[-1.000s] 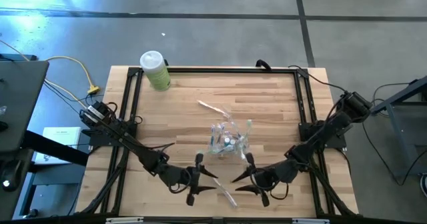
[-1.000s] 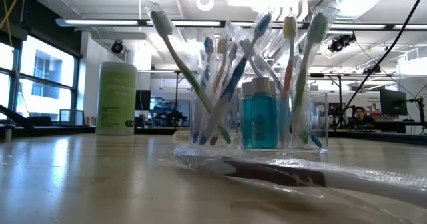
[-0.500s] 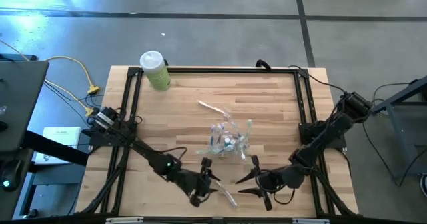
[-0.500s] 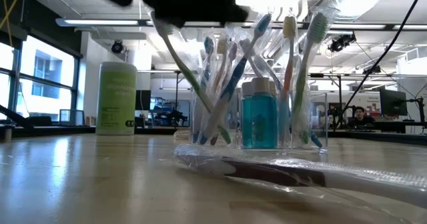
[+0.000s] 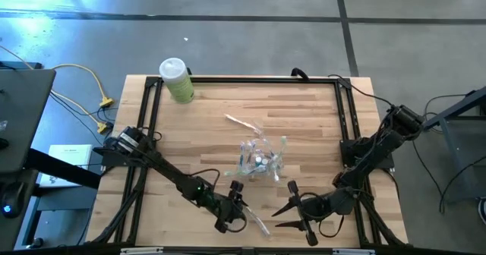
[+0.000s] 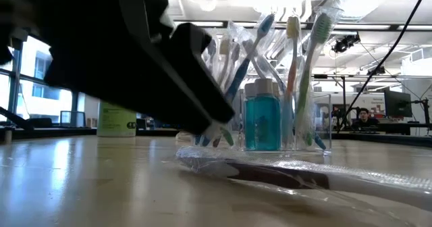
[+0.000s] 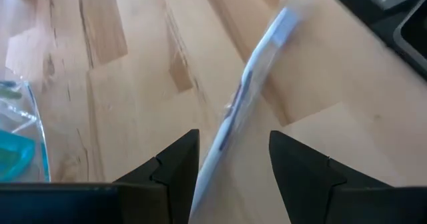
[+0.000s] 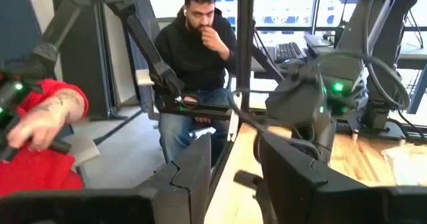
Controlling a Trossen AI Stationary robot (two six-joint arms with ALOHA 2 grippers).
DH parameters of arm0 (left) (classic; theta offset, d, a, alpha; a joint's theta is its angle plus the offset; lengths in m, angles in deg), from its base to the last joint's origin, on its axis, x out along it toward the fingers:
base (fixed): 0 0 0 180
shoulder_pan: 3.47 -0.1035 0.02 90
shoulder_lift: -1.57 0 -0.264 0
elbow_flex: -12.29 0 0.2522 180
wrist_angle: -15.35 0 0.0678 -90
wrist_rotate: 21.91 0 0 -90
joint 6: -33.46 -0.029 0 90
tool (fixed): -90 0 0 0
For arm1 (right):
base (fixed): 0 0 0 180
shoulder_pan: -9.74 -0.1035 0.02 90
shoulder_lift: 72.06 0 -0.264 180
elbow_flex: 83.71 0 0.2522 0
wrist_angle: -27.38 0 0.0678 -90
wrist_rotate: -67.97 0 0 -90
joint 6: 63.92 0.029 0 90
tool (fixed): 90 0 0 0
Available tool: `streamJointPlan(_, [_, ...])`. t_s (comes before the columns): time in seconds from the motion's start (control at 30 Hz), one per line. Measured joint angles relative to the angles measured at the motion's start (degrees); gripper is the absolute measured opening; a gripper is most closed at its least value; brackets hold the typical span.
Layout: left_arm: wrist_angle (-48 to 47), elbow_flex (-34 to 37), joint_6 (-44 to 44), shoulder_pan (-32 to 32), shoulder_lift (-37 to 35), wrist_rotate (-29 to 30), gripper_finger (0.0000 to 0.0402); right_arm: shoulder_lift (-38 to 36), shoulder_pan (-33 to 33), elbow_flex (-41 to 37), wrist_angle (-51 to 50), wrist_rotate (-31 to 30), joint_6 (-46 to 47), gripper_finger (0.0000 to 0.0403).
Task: Pick & Place toothbrushing station
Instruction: Put the violet toothbrush into the transparent organizer
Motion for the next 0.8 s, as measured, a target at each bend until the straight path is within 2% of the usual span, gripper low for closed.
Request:
streamJointPlan(0.4, [-0.5,0.0,0.7,-2.0,3.1,0.6,0.0177,1.8,0.1,0.0,1.4,0.2,2.9,0.0120])
streamJointPlan(0.6, [0.5,-0.2,6.3,-3.9,5.3,-2.2,0.0176,4.5,0.2,0.0,2.4,0.2,3.3,0.0120])
streamJointPlan(0.7, [0.3,-0.2,7.7,-4.0,5.3,-3.5,0.0162,4.9,0.2,0.0,2.7,0.2,3.3,0.0120])
streamJointPlan(0.8, [0.2,-0.2,7.6,-3.2,5.1,-3.3,0.0126,4.9,0.2,0.0,3.0,0.2,3.3,0.0120])
